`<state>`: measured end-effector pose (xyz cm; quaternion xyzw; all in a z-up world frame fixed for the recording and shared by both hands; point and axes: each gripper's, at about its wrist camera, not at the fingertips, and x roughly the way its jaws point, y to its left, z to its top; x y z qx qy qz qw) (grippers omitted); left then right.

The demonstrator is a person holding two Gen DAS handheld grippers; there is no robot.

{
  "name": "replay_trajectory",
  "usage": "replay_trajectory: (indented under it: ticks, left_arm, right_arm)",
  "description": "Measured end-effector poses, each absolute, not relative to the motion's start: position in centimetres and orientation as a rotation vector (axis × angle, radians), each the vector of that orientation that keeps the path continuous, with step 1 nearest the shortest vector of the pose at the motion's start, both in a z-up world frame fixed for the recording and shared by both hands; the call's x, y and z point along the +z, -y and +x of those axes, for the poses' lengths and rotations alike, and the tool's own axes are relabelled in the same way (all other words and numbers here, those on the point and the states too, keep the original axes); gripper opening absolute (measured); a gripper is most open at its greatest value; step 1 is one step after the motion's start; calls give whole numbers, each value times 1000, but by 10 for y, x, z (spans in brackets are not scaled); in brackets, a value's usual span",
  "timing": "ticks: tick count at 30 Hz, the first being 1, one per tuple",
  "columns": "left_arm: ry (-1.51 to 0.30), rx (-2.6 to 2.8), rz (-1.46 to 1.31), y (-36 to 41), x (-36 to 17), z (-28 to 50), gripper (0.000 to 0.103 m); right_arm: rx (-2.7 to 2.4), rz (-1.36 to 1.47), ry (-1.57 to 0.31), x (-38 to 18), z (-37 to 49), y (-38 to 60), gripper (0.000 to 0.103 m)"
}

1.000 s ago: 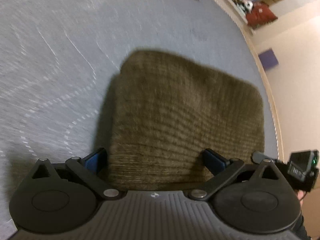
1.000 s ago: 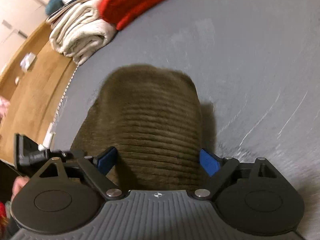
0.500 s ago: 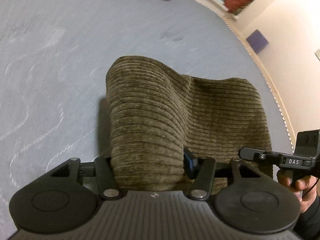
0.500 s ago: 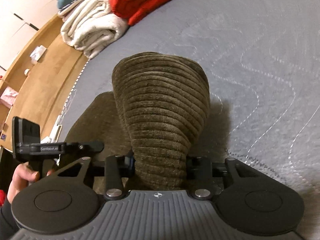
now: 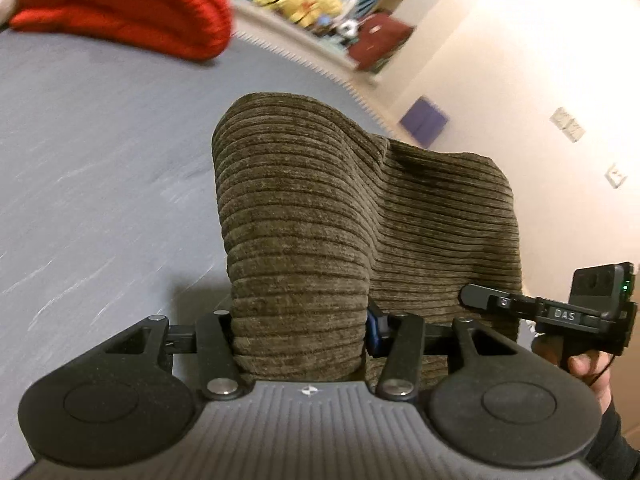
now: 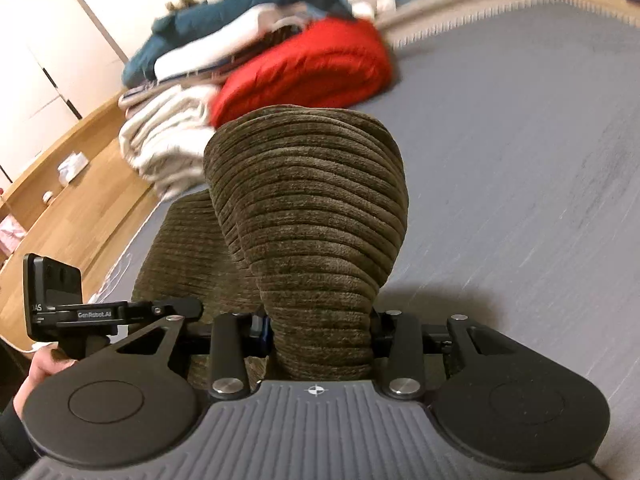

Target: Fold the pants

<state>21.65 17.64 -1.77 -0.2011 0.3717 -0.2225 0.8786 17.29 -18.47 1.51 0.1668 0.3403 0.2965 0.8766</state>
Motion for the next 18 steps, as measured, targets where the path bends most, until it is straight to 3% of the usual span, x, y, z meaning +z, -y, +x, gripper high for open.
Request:
replay_trajectory:
  ticks: [1,3,5,8,13,15,18]
  left_arm:
    - [-763,-469,-425,-172,-21,222,58]
    - [-782,-415,-388,-157,-28,236,70]
    - [-785,-238,-254,-148,-31,238,72]
    - [-768,-158,-223,-147,-25,232,72]
    - [-676,-302,-134,-123,-6,208,65]
    - [-714,-382,-37,-104,-9,209,50]
    - [-901,-436,198,-87,-46,200,48]
  right_arm:
    - [611,335,-681,17,178,192,43]
    - [556,331,-643,14,195,206,60]
    - [407,338,-660,5,213,216,70]
    - [110,352,-668,-5,222,240,70]
    - [273,293,-606,8,205,237,69]
    - [384,191,-603,7,196,220,63]
    - [520,0,-753,-14,191,197,45]
